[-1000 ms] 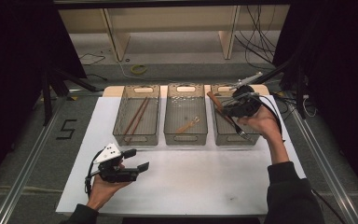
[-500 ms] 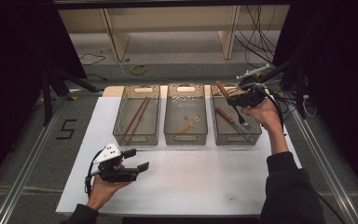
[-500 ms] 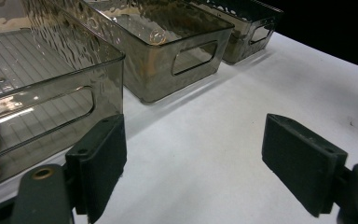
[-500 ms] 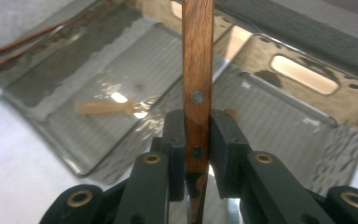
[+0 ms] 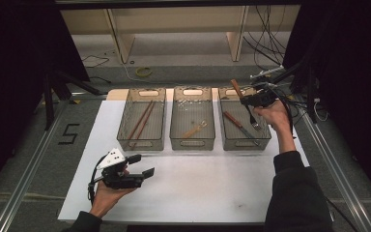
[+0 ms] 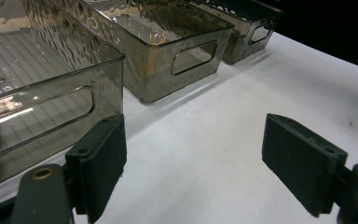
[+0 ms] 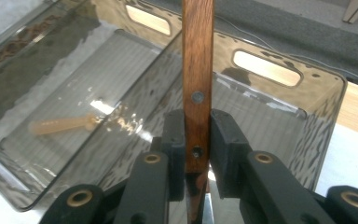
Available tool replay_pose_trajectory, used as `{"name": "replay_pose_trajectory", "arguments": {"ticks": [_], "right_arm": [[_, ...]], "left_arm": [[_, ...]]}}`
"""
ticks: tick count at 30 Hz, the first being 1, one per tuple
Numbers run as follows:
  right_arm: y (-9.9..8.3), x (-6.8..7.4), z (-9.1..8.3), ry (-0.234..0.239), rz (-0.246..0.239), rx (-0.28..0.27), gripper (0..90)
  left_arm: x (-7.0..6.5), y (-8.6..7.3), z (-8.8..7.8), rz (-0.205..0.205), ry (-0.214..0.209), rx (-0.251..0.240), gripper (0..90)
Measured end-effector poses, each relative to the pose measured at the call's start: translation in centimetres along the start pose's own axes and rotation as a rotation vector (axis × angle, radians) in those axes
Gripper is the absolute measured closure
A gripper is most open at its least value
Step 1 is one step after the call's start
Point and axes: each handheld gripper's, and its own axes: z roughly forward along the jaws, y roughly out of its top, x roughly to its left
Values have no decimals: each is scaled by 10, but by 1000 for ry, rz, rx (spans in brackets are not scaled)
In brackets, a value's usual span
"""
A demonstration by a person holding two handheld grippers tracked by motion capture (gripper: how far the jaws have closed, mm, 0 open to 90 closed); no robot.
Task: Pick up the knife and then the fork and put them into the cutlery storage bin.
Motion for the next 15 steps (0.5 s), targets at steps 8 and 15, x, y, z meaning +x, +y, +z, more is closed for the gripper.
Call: {"name": "replay_pose_trajectory", "arguments": {"ticks": [8,15], "right_arm": [[-1,-5,7,-25,22,5,776],[-5,-8,13,-26,32,17,776]], "left_arm": [[0,0,-1,4,0,-6,212],[0,0,0,1,-2,-5,212]]}}
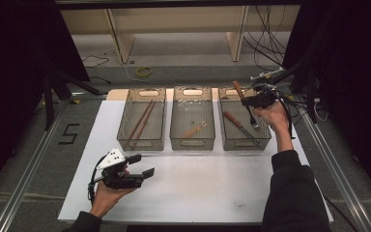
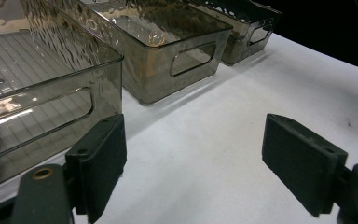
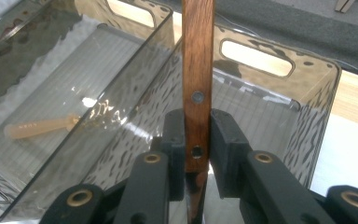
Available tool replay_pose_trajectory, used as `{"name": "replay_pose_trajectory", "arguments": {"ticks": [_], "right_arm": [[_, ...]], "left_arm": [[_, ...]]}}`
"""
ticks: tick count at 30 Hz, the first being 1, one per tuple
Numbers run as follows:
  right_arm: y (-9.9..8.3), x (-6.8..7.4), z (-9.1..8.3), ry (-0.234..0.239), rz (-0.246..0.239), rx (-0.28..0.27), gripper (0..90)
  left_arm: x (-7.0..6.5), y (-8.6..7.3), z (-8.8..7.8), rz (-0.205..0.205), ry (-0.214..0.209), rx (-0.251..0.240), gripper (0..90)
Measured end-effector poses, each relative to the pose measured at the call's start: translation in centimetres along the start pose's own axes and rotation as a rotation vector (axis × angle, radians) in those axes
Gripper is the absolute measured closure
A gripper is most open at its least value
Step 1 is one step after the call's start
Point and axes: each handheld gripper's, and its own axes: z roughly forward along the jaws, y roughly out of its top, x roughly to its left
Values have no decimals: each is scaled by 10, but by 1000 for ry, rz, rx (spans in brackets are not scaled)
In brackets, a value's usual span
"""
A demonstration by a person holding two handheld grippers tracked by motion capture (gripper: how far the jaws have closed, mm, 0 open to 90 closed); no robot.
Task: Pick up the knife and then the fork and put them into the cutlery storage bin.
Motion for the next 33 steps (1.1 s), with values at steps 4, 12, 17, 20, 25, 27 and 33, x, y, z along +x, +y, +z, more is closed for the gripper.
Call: {"name": "replay_pose_trajectory", "arguments": {"ticks": [4,12,17,20,25,27,33], "right_arm": [[-3,-1,3,-3,5,4,776],[-9,-3,11,-8,9,13,776],[-14,-3,17,-9,7,25,775],[-16,-2,20,-11,6,34,776],[-19,-2,23,-9,6,42,775],[-21,-2,24,-11,8,45,775],[-26,-4,28,-12,11,53,775]], "left_arm": [[0,0,0,0,-1,1,212],[0,0,0,0,-1,2,212],[0,0,0,0,1,2,212],[0,0,0,2,0,2,212],[0,0,0,-1,1,1,212],[0,0,0,0,0,2,212],[0,0,0,-2,1,1,212]]}}
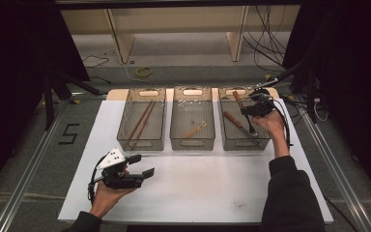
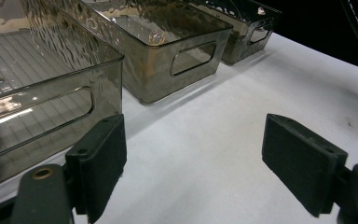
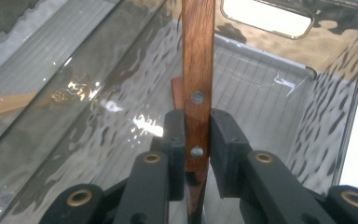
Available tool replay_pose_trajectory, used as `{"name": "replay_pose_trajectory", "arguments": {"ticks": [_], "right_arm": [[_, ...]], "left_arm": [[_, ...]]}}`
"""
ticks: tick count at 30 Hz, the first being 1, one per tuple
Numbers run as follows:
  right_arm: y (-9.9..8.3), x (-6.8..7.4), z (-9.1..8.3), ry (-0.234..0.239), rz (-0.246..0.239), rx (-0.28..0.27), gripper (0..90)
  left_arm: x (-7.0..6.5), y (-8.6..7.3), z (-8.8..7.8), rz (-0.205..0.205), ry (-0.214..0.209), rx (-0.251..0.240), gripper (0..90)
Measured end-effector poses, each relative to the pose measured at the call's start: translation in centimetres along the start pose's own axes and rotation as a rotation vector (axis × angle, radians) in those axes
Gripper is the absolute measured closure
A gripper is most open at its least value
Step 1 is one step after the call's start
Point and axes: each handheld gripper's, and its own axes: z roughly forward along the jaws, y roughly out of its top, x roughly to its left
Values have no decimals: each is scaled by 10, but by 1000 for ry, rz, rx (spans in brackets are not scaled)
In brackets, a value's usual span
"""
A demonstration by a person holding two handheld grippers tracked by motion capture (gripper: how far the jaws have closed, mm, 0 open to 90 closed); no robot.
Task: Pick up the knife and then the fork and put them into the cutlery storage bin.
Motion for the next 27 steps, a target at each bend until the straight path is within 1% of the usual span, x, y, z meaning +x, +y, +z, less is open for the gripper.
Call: {"name": "replay_pose_trajectory", "arguments": {"ticks": [13,20,27], "right_arm": [[-3,-1,0,-5,5,6,775],[-6,-1,3,-3,7,13,775],[-9,0,7,-5,-2,22,774]], "left_arm": [[0,0,0,4,0,1,212],[0,0,0,3,0,1,212],[0,0,0,1,0,-1,212]]}}
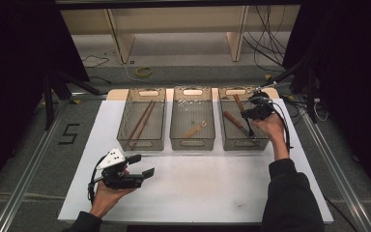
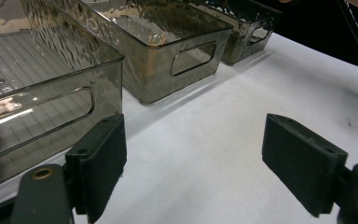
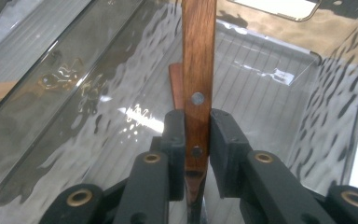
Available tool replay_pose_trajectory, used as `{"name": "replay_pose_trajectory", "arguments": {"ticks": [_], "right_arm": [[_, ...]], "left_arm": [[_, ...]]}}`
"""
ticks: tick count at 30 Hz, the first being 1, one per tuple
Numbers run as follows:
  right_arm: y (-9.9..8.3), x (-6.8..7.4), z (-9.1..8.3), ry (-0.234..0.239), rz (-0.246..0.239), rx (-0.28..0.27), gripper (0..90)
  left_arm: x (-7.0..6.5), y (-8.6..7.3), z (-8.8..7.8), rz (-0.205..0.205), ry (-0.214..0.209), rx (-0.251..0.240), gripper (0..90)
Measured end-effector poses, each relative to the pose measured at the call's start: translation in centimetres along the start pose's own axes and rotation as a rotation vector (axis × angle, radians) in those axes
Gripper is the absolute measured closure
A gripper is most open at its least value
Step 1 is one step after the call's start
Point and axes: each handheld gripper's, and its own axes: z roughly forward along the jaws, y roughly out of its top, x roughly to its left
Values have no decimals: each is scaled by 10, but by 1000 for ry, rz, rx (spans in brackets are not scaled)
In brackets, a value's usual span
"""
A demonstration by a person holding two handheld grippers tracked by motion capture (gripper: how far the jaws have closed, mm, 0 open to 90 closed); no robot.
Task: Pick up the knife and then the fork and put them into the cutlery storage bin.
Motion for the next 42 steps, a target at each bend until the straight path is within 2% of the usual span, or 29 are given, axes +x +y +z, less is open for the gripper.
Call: {"name": "replay_pose_trajectory", "arguments": {"ticks": [10,13,14,15,16,23,37,40,42], "right_arm": [[-4,2,4,4,-3,16,774],[-3,3,4,-11,-5,20,765],[-3,4,5,-9,0,27,745],[-2,4,5,-19,0,30,655],[-1,4,5,-37,6,30,604],[1,5,-2,-29,25,-7,438],[-1,14,-13,17,32,-53,335],[-4,17,-19,37,34,-84,330],[-5,21,-23,30,24,-96,320]], "left_arm": [[0,0,0,2,0,0,212],[0,0,0,2,0,0,212],[0,0,0,2,0,0,211],[0,0,0,2,0,0,211],[0,0,0,2,0,0,211],[0,0,0,1,-1,1,211],[0,0,0,1,-4,1,210],[0,0,1,1,-4,1,210],[0,0,1,1,-4,1,210]]}}
